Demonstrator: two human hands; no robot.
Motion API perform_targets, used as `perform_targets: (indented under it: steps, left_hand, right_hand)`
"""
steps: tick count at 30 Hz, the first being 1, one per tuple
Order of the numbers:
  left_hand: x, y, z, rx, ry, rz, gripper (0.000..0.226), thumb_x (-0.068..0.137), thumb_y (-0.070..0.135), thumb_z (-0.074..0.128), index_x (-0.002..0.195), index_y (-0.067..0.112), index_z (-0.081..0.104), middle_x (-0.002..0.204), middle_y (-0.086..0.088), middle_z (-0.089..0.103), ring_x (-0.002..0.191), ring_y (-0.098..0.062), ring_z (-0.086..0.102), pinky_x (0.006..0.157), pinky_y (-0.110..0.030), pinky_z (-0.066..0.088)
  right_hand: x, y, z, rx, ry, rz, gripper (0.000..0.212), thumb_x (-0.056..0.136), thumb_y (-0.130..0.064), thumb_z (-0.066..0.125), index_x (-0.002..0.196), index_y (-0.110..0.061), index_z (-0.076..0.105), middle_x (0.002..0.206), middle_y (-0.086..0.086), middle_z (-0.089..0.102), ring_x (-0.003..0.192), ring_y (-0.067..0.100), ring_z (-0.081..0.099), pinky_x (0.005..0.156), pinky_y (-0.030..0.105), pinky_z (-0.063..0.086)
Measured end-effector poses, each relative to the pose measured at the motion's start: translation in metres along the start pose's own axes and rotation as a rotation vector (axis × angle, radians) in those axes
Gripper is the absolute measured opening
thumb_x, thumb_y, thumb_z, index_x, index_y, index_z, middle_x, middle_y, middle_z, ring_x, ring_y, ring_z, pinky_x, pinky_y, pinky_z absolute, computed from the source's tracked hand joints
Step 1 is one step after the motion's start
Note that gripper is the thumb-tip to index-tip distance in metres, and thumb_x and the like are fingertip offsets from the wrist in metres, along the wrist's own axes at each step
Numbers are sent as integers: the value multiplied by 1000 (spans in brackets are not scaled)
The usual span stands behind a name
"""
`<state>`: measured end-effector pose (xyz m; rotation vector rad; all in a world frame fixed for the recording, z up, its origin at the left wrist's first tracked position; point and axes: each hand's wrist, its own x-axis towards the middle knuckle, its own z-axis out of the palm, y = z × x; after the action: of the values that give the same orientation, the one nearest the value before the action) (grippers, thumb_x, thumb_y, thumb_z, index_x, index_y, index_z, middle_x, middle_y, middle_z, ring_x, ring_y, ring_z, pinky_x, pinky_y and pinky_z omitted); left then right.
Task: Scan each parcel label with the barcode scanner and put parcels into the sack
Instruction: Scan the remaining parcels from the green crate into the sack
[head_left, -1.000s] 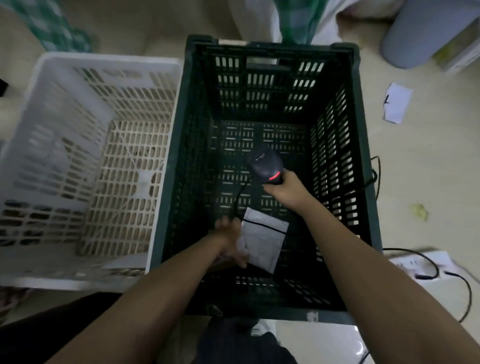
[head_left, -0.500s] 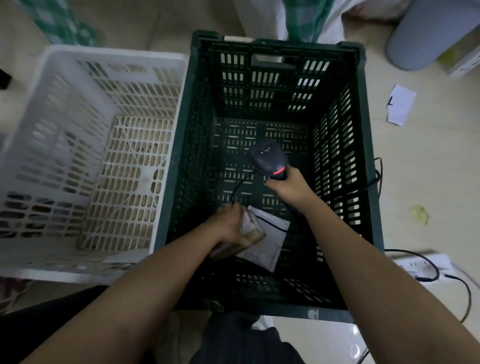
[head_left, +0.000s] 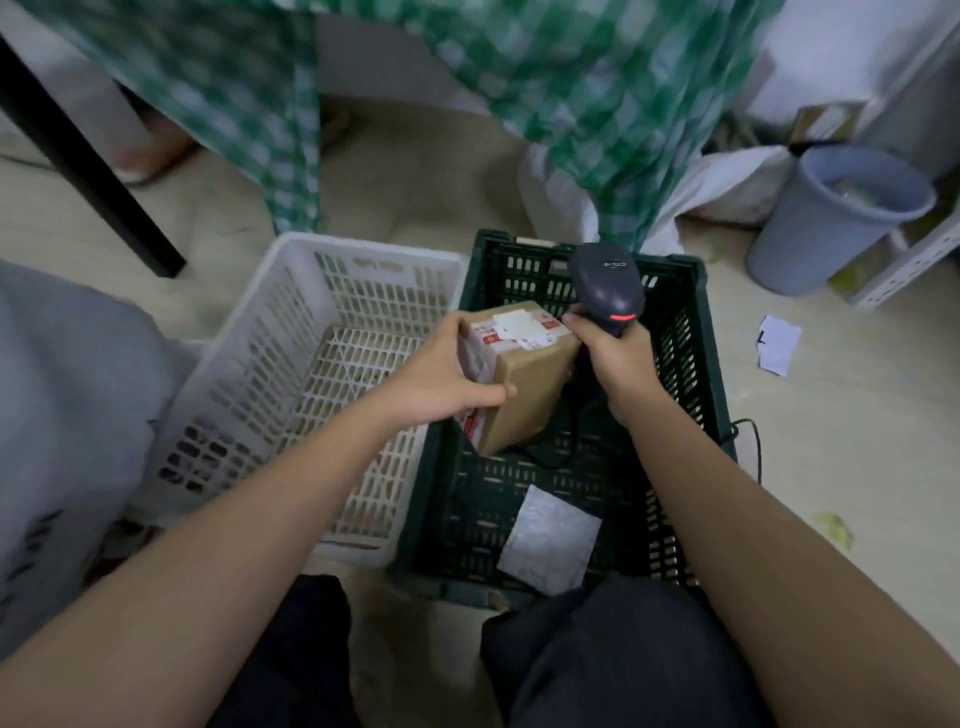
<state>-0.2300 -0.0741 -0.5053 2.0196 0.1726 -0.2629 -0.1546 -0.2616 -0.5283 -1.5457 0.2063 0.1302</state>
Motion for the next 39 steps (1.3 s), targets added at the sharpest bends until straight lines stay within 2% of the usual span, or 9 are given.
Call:
perform_targets:
  steps: [4,8,17,23,27,29,32,36,39]
  left_hand:
    - [-29,13,-45,25,130,93,73,70,19,84,122,27,34,124,7,49,115,-9,50,82,-14,45]
    - [-54,8,-64,93,268,173,91,66,19,85,135,37,28,137,5,36,127,-16,42,105,-43,44]
    - [-71,-24,-78,629,398,390,90,71,22,81,141,34,26,145,-3,21,139,-27,16,107,-52,37]
    - [-64,-36,-84,754,438,587,90,67,23,85,138,31,30,143,-5,25,137,-29,17,95,-54,45]
    - [-70,-32,-88,446,349,447,87,73,46,77,143,41,27,145,12,18,137,-8,13,111,-46,31]
    - [-76,-22,-90,170,481,318,74,81,48,68,144,37,30,144,17,20,130,3,12,109,-34,23]
    - [-74,-23,-99,32,672,81,62,92,53,49,146,28,33,154,8,23,141,-12,17,114,-43,20]
    - [-71,-47,-105,-256,384,-179,67,80,76,41,132,34,48,131,6,58,124,-21,53,108,-51,38]
    - [-73,-55,-107,-441,257,-201,59,87,61,53,135,29,43,127,1,61,112,-19,60,100,-49,47]
  right_hand:
    - [-25,-41,33,10,-148,2,10,87,-14,71,96,-11,67,89,3,69,74,13,64,58,20,49]
    - [-51,-54,66,96,-192,66,23,87,-16,72,108,-9,66,99,7,72,88,21,70,64,22,56]
    - [-69,-43,99,163,-280,226,46,76,-40,78,113,-13,69,108,10,73,102,29,69,92,44,55]
    - [-71,-48,112,288,-314,238,41,76,-27,79,112,-10,69,103,8,75,89,19,72,64,26,55]
    - [-69,-47,116,234,-294,203,27,80,-18,77,105,-10,70,96,7,75,83,18,72,62,24,54]
    - [-65,-45,115,169,-322,155,30,80,-18,77,108,-11,70,99,7,75,90,20,72,70,28,54]
    - [-63,-41,110,65,-379,113,32,80,-16,77,110,-10,69,101,5,75,96,21,71,86,35,54]
    - [-64,-39,104,21,-453,53,31,83,-9,73,114,-8,67,104,5,74,96,18,71,86,30,54]
    - [-63,-39,101,39,-453,27,28,85,-5,70,113,-6,66,101,6,74,87,14,70,74,24,54]
